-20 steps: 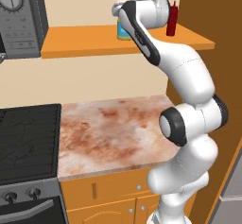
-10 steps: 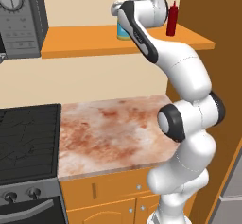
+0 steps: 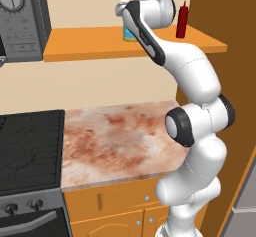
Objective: Move the mayonnaise and ketchup from the cabinet to the dining counter.
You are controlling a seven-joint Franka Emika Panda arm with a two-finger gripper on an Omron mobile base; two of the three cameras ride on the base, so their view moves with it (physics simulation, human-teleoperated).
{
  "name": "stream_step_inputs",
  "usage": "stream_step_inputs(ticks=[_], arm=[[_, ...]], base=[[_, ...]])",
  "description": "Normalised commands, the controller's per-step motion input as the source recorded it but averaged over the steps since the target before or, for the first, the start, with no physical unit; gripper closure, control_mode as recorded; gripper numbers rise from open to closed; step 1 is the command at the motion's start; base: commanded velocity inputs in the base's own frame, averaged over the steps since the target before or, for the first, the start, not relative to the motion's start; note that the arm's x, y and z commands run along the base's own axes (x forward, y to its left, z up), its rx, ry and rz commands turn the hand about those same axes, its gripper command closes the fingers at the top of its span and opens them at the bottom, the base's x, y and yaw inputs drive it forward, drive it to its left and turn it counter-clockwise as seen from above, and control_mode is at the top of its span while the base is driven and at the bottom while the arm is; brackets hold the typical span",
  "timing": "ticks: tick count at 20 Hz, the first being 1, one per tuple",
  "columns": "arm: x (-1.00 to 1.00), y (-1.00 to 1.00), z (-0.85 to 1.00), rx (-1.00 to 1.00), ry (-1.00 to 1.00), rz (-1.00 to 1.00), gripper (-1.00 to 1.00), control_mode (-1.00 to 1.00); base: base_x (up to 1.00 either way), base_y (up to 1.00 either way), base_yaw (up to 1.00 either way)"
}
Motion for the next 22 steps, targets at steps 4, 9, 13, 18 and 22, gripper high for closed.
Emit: stream_step_inputs(ticks=[4,9,13,18,22], arm=[[0.08,0.04,-0.01,0.00,0.02,0.00,-1.00,-1.00],[0.04,0.04,-0.03,0.00,0.01,0.00,1.00,-1.00],[0.06,0.01,-0.03,0.00,0.00,0.00,1.00,-1.00],[0.00,0.00,0.00,0.00,0.00,0.00,1.00,-1.00],[-0.44,0.00,0.00,0.00,-0.08,0.04,1.00,-1.00]], base=[[0.00,0.00,0.00],[0.00,0.00,0.00],[0.00,0.00,0.00],[0.00,0.00,0.00],[0.00,0.00,0.00]])
